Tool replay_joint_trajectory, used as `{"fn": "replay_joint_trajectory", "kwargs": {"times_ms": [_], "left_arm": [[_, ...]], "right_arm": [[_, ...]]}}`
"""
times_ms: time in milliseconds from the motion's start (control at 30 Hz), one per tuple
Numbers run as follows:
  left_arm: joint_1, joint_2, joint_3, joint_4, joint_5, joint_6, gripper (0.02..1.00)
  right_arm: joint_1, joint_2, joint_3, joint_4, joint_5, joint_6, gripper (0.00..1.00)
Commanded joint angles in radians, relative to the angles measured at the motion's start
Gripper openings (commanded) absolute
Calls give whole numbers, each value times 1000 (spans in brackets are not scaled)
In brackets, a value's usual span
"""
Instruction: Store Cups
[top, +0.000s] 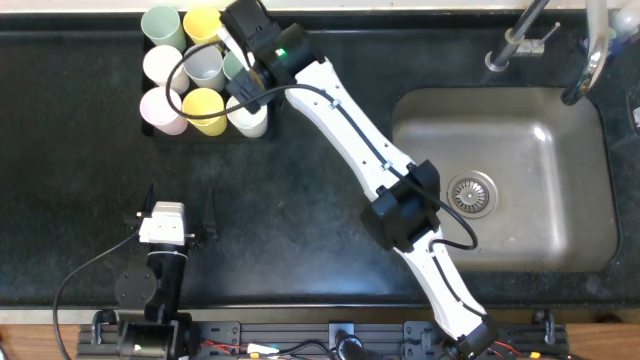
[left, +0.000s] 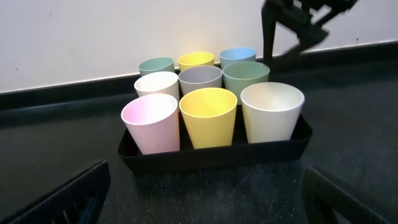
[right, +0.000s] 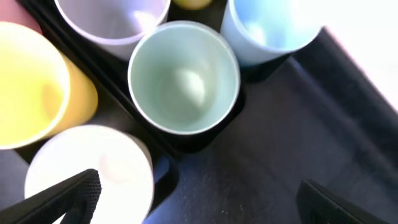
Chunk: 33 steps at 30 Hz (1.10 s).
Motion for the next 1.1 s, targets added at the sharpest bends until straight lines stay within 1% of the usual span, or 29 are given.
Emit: {"fn": "replay_joint_trajectory", "kwargs": {"times_ms": [33, 100, 200, 300, 433, 533, 600, 633, 667, 833, 900, 967, 1033, 1100], "left_arm": [[0, -9, -1, -3, 9, 18, 996], [0, -9, -1, -3, 9, 18, 1000], [0, -9, -1, -3, 9, 18, 998], [0, -9, -1, -3, 10, 18, 998], [0, -9, -1, -3, 10, 18, 1000], [0, -9, -1, -3, 9, 18, 1000], [0, -9, -1, -3, 10, 18, 1000], [0, -9, -1, -3, 9, 18, 998], [0, -9, -1, -3, 10, 18, 1000], [0, -9, -1, -3, 9, 18, 998], [0, -9, -1, -3, 9, 18, 998], [0, -9, -1, -3, 10, 18, 1000], [0, -9, -1, -3, 9, 18, 1000], [0, -9, -1, -3, 9, 18, 1000]], "right_arm": [[-15, -2, 120, -35, 16, 20, 998], [-25, -11, 179, -65, 20, 39, 996], [-58, -42, 281, -133, 56, 123, 996], [-126, -107, 368, -245, 68, 146, 998], [-249, -233, 366, -375, 68, 195, 996], [-340, -338, 303, -409, 69, 228, 998], [-398, -432, 196, -412, 69, 248, 996], [-439, -534, 49, -414, 68, 266, 998], [-457, -595, -49, -410, 67, 278, 998], [-518, -932, -603, -343, 57, 367, 996], [-529, -1064, -813, -279, 13, 408, 998], [-529, -1188, -1004, -158, -14, 409, 996], [-529, -1311, -1195, 33, -13, 409, 998], [-529, -1423, -1376, 235, 21, 394, 998]]}}
